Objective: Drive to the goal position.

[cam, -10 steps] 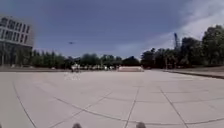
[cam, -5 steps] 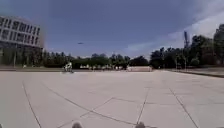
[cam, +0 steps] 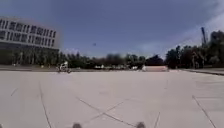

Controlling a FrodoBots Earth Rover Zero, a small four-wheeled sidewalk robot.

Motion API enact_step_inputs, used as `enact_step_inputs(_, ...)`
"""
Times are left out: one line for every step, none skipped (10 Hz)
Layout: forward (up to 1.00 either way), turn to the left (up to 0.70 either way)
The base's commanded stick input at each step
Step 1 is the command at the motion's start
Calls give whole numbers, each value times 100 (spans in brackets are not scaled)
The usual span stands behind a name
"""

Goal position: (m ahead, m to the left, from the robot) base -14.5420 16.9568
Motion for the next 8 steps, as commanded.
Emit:
enact_step_inputs(9,65)
enact_step_inputs(28,81)
enact_step_inputs(45,30)
enact_step_inputs(45,30)
enact_step_inputs(45,30)
enact_step_inputs(45,30)
enact_step_inputs(45,30)
enact_step_inputs(45,30)
